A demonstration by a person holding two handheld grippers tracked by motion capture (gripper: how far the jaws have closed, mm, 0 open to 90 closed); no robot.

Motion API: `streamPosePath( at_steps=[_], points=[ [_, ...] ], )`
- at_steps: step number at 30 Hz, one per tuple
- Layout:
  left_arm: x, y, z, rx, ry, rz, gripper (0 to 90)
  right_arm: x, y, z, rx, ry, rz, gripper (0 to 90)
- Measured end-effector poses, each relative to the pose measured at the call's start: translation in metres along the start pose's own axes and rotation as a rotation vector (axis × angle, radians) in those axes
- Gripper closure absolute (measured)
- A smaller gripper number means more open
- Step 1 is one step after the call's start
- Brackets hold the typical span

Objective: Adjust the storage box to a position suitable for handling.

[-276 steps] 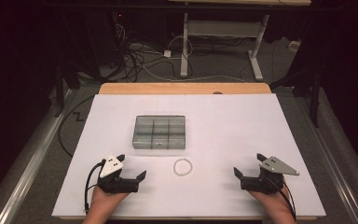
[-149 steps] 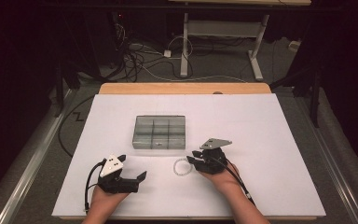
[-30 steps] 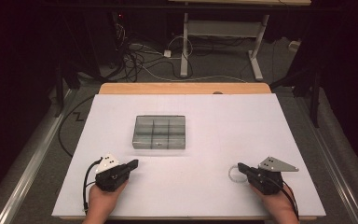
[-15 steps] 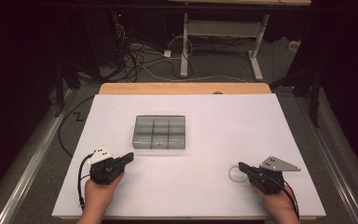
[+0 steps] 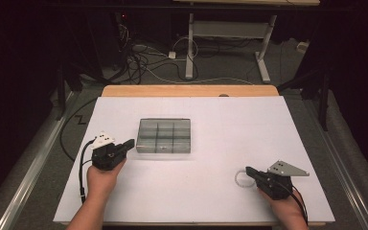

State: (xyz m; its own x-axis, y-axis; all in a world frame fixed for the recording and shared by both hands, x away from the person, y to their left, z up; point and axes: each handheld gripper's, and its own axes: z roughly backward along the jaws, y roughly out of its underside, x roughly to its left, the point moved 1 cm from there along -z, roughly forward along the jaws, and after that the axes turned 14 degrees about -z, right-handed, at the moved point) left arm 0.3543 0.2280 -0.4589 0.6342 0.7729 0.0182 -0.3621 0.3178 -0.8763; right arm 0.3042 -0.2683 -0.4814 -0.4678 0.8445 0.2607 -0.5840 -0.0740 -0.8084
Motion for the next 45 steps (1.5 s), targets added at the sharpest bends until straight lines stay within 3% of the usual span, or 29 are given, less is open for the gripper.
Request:
streamPosePath(
  at_steps=[9,15,19,27,34,39,45],
  points=[
    [0.018,-0.01,-0.02,0.042,-0.04,-0.007,87.9,0.0,0.0,-0.001,0.007,0.0,0.0,90.0],
    [0.028,-0.015,-0.034,0.04,-0.053,-0.002,87.9,0.0,0.0,-0.001,0.008,0.0,-0.002,90.0],
    [0.035,-0.018,-0.042,0.054,-0.038,0.029,88.0,0.0,0.0,-0.001,0.009,-0.003,-0.003,90.0],
    [0.054,-0.027,-0.065,0.051,-0.089,0.058,88.0,0.002,-0.001,-0.001,0.006,-0.012,-0.003,90.0],
    [0.073,-0.034,-0.094,0.093,-0.104,0.07,88.0,0.0,0.0,-0.001,0.005,-0.016,-0.007,90.0],
    [0.077,-0.036,-0.104,0.1,-0.118,0.06,88.0,-0.002,0.0,-0.001,0.004,-0.014,-0.019,90.0],
    [0.081,-0.034,-0.113,0.106,-0.101,0.064,88.0,-0.002,0.0,-0.001,0.007,-0.014,-0.015,90.0]
  ],
)
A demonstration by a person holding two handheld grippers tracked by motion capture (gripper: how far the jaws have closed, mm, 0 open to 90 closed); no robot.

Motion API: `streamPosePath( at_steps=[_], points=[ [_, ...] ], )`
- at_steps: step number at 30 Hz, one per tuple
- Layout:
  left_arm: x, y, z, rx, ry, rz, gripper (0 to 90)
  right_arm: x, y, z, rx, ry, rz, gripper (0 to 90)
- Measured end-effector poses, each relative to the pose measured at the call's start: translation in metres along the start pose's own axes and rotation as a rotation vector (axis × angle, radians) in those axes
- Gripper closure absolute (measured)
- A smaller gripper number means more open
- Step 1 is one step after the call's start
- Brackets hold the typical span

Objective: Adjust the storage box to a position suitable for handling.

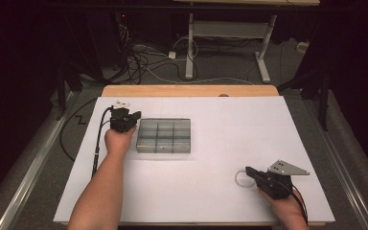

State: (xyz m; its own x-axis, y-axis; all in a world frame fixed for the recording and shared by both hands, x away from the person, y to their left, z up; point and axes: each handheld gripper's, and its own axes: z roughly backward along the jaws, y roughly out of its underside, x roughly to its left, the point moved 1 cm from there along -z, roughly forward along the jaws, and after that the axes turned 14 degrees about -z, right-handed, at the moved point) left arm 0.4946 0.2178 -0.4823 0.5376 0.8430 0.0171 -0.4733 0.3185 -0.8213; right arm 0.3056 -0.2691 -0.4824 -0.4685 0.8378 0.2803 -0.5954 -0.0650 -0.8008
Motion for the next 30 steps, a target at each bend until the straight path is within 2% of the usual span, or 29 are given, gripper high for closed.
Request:
streamPosePath(
  at_steps=[10,14,16,17,19,20,23,24,25,27,28,30],
  points=[
    [-0.002,0.001,-0.003,0.006,0.012,-0.007,88.0,0.002,0.0,0.0,0.001,0.0,0.006,90.0],
    [-0.007,0.001,-0.002,0.014,0.03,-0.019,88.0,0.002,0.0,0.0,0.001,-0.001,0.006,90.0],
    [-0.016,-0.001,-0.001,0.029,0.051,-0.039,88.0,0.002,-0.001,0.0,0.0,-0.002,-0.002,90.0],
    [-0.016,-0.001,-0.001,0.029,0.051,-0.039,88.0,0.002,-0.001,0.0,0.0,-0.002,-0.002,90.0],
    [-0.029,-0.003,-0.001,0.04,0.065,-0.068,88.0,0.003,-0.001,0.0,-0.002,-0.007,0.001,90.0],
    [-0.029,-0.003,-0.001,0.04,0.065,-0.068,88.0,0.004,-0.001,0.0,0.001,-0.008,0.001,90.0],
    [-0.042,-0.001,0.0,0.06,0.089,-0.084,88.0,0.006,-0.001,0.0,0.004,-0.013,0.002,90.0],
    [-0.05,0.001,0.002,0.046,0.102,-0.079,88.0,0.006,-0.001,0.0,0.006,-0.015,0.001,90.0],
    [-0.05,0.001,0.002,0.046,0.102,-0.079,88.0,0.007,-0.001,-0.001,0.005,-0.017,0.003,90.0],
    [-0.058,0.003,0.005,0.039,0.116,-0.08,88.0,0.008,-0.001,-0.002,0.007,-0.018,0.007,90.0],
    [-0.067,0.006,0.007,0.03,0.127,-0.086,88.0,0.009,-0.001,-0.002,0.008,-0.019,0.007,90.0],
    [-0.072,0.008,0.01,0.025,0.134,-0.085,88.0,0.009,-0.001,-0.003,0.009,-0.021,0.009,90.0]
  ],
)
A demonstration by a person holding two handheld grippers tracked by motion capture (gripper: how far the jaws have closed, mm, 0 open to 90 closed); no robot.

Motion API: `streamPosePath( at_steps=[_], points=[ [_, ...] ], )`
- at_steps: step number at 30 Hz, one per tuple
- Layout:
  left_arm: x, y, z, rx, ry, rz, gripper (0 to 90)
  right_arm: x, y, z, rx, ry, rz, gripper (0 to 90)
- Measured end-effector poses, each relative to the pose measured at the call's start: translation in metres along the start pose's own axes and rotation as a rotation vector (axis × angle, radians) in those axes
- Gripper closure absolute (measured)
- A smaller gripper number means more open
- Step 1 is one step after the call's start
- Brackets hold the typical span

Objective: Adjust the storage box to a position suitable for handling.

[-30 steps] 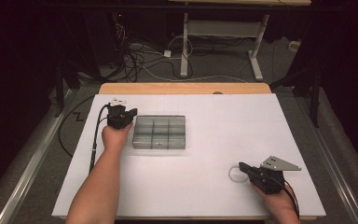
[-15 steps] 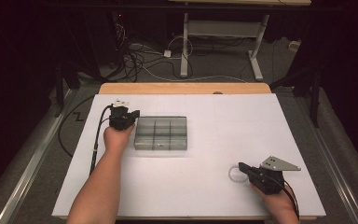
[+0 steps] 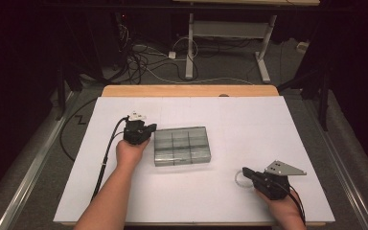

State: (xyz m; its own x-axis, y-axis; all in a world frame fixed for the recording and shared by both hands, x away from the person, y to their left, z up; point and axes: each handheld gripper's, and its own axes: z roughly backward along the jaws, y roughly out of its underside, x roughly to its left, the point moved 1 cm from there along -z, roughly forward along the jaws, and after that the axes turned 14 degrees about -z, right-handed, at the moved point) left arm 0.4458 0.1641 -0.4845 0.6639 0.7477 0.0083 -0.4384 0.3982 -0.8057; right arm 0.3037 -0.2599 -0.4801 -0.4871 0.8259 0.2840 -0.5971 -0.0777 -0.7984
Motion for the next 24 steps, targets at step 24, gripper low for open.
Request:
streamPosePath(
  at_steps=[24],
  points=[
    [-0.059,0.03,0.034,-0.055,0.059,-0.013,87.9,0.0,-0.026,-0.039,-0.003,0.028,0.012,90.0]
  ],
)
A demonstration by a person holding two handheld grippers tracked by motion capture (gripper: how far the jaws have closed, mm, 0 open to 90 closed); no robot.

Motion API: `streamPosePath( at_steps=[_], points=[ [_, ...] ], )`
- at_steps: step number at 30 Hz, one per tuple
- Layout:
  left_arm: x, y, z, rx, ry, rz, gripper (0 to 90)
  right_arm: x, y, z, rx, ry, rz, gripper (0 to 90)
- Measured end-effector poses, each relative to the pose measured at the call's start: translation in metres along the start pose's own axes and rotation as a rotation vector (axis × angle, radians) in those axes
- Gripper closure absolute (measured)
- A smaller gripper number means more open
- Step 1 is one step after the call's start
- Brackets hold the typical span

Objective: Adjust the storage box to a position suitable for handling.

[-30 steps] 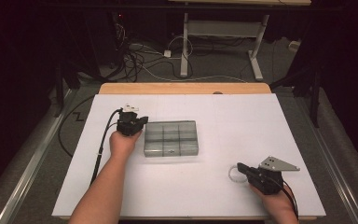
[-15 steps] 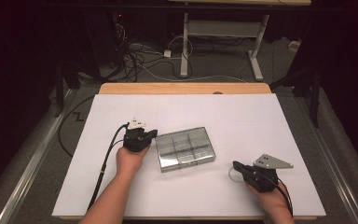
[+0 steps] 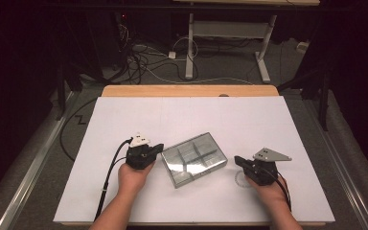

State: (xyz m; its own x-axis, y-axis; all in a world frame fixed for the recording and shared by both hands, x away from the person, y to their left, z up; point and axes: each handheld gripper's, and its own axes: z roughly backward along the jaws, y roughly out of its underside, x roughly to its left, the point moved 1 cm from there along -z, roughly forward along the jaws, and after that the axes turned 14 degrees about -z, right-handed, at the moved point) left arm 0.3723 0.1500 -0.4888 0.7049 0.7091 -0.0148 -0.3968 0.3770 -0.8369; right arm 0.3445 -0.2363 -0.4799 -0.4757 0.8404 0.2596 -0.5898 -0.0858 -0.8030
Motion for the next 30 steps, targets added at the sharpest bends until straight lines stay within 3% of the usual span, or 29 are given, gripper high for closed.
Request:
streamPosePath(
  at_steps=[8,10,13,15,21,25,30],
  points=[
    [-0.006,0.019,0.019,0.047,-0.009,0.022,87.7,0.004,-0.006,-0.015,0.014,-0.011,0.023,90.0],
    [-0.014,0.026,0.03,0.056,-0.005,0.027,87.7,0.006,-0.007,-0.016,0.015,-0.013,0.031,90.0],
    [-0.019,0.03,0.034,0.06,0.016,0.035,87.7,0.007,-0.006,-0.016,0.017,-0.015,0.044,90.0],
    [-0.027,0.032,0.035,0.072,0.019,0.002,87.7,0.008,-0.006,-0.017,0.021,-0.018,0.046,90.0],
    [-0.034,0.034,0.034,0.064,0.049,-0.021,87.7,0.015,-0.004,-0.018,0.039,-0.018,0.079,90.0],
    [-0.033,0.036,0.038,0.064,0.063,-0.018,87.7,0.02,0.0,-0.014,0.05,-0.037,0.089,90.0],
    [-0.028,0.04,0.045,0.059,0.048,-0.01,87.7,0.037,0.012,-0.003,0.07,-0.075,0.123,90.0]
  ],
)
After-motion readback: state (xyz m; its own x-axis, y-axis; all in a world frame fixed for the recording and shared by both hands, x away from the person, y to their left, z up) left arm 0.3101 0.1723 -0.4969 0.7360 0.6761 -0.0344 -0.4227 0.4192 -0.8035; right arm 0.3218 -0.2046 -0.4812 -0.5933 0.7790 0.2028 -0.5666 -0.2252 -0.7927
